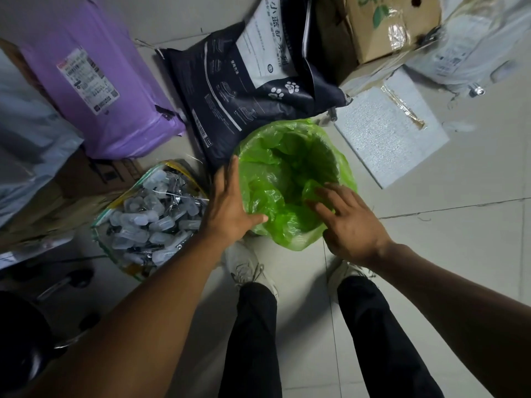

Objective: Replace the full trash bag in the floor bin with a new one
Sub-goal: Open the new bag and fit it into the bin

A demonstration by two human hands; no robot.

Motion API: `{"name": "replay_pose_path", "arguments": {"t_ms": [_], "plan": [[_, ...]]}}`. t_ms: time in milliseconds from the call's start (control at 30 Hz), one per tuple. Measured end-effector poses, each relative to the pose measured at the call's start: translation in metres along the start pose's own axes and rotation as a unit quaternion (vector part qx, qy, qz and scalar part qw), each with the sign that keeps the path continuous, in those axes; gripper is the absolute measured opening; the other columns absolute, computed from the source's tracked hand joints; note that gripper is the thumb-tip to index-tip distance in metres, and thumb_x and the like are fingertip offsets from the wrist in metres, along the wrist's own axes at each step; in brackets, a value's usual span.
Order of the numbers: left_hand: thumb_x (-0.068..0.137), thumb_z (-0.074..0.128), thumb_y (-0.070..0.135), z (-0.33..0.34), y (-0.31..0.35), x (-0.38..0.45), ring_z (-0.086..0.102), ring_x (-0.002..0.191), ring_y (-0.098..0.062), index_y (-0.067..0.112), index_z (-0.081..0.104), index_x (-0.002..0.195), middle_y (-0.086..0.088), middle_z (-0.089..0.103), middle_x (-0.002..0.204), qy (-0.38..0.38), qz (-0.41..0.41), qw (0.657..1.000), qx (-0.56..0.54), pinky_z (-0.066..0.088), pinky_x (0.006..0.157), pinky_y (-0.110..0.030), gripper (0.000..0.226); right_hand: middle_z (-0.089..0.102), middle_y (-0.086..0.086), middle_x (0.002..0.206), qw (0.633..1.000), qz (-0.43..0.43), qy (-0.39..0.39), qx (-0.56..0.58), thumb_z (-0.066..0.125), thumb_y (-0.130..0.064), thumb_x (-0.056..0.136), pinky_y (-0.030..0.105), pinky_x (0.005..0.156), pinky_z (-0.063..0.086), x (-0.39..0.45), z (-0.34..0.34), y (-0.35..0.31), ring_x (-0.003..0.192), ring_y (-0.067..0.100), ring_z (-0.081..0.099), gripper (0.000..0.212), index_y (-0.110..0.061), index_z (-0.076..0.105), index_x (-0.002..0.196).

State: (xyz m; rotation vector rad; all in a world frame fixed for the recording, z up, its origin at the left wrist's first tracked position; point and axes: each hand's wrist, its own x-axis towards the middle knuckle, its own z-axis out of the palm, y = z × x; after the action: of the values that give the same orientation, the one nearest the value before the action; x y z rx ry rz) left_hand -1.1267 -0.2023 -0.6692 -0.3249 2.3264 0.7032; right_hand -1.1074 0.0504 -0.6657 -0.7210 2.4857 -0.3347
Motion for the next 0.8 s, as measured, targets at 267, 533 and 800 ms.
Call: {"name": "replay_pose_path", "arguments": {"t_ms": [267, 533, 800], "plan": [[0.066, 0.089, 0.028, 0.010, 0.002, 0.002, 0.013, 0.151, -0.031, 0.025, -0.022, 0.152, -0.007, -0.009, 0.165, -0.029, -0.010, 1.000, 0.006, 0.032, 0.113, -0.045, 0.140, 0.061, 0.011, 0.124, 0.983, 0.052, -0.128, 0.119, 0.045, -0.028, 0.092, 0.041, 0.086, 0.053, 0.064, 0.006, -0.035, 0.110, 0.036, 0.058, 0.043, -0.016, 0.052, 0.133], [0.064, 0.090, 0.028, 0.008, -0.005, 0.005, 0.020, 0.149, -0.034, 0.029, -0.028, 0.149, -0.008, -0.008, 0.165, -0.041, 0.003, 0.999, 0.034, 0.037, 0.108, -0.050, 0.146, 0.038, 0.017, 0.152, 0.954, 0.038, -0.261, 0.145, 0.041, -0.033, 0.100, 0.033, 0.107, 0.035, 0.093, 0.019, -0.054, 0.132, 0.033, 0.047, 0.057, -0.018, 0.025, 0.152], [0.064, 0.091, 0.026, 0.004, -0.009, 0.002, 0.026, 0.146, -0.037, 0.034, -0.029, 0.148, -0.008, -0.004, 0.165, -0.055, -0.005, 0.998, 0.012, 0.038, 0.108, -0.053, 0.147, 0.061, 0.007, 0.128, 0.983, -0.016, -0.177, -0.038, 0.038, -0.054, 0.088, 0.045, 0.111, 0.034, 0.043, 0.009, -0.018, 0.127, 0.032, 0.048, 0.058, -0.027, 0.049, 0.139]]}}
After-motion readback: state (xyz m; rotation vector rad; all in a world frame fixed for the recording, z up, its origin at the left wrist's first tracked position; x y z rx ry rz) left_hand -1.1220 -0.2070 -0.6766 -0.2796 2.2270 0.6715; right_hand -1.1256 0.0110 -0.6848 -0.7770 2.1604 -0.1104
